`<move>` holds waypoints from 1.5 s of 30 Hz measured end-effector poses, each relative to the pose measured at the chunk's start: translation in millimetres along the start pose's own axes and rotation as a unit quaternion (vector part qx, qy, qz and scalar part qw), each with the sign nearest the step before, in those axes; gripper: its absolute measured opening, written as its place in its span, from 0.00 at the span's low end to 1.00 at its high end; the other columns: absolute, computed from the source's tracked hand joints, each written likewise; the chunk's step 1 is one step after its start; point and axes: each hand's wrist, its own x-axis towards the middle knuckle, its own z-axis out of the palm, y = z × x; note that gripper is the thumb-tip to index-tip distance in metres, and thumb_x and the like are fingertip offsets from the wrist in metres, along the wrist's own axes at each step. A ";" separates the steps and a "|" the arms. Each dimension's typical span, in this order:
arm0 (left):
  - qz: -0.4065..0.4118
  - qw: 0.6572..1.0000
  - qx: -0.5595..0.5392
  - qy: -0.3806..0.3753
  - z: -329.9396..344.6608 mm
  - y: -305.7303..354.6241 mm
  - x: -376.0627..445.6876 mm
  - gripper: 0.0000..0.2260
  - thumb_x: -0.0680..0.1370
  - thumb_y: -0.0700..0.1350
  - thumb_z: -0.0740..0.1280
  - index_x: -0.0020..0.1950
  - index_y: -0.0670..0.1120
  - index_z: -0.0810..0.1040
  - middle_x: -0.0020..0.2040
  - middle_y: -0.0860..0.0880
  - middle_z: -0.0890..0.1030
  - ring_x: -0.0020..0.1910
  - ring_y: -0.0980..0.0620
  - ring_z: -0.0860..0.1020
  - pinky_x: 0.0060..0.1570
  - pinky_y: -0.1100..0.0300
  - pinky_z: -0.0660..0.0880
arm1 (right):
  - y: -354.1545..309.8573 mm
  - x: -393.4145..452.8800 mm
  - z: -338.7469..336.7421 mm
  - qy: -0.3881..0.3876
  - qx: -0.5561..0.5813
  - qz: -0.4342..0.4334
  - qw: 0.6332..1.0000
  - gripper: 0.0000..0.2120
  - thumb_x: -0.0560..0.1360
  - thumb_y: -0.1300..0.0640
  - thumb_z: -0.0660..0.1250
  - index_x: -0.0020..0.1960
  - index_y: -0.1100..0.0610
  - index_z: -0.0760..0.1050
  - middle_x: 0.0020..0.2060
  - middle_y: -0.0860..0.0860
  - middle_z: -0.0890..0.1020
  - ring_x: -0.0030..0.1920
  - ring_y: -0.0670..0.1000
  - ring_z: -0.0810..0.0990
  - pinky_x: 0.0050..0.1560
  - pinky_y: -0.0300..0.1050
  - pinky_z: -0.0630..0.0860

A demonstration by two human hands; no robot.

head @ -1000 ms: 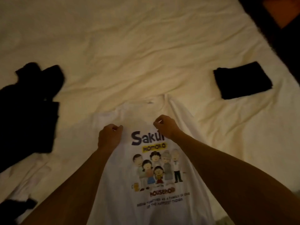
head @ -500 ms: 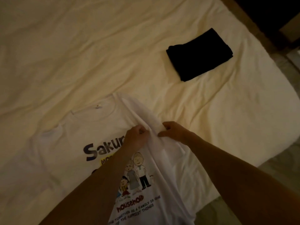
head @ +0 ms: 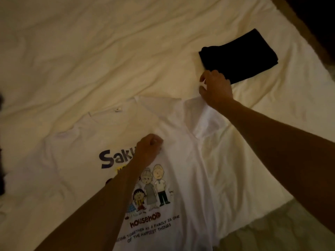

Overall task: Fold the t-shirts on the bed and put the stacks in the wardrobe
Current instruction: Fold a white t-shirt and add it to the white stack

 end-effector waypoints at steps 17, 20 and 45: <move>-0.045 0.976 0.035 0.208 -17.5 -189.0 -187.1 0.11 0.79 0.43 0.68 0.60 0.44 0.76 0.43 0.47 0.78 0.41 0.48 0.77 0.43 0.52 0.76 | -7.4 -299.1 96.6 -0.160 0.111 0.198 0.961 0.34 0.75 0.41 0.69 0.68 0.64 0.63 0.64 0.62 0.70 0.63 0.65 0.72 0.58 0.58 0.73; -0.062 0.941 0.138 0.302 -9.9 -225.6 -225.9 0.15 0.77 0.46 0.69 0.62 0.44 0.75 0.56 0.42 0.76 0.56 0.40 0.75 0.55 0.46 0.72 | -7.1 -340.7 104.4 -0.174 0.155 0.219 0.948 0.34 0.76 0.42 0.68 0.69 0.64 0.61 0.65 0.63 0.72 0.63 0.66 0.74 0.59 0.58 0.73; 0.110 0.894 -0.296 0.316 81.3 -393.4 -363.2 0.20 0.77 0.34 0.69 0.67 0.43 0.73 0.55 0.42 0.81 0.46 0.49 0.80 0.40 0.62 0.81 | 81.8 -517.8 186.0 -0.099 0.533 0.098 0.835 0.20 0.75 0.59 0.72 0.65 0.62 0.72 0.61 0.59 0.77 0.51 0.54 0.79 0.47 0.50 0.80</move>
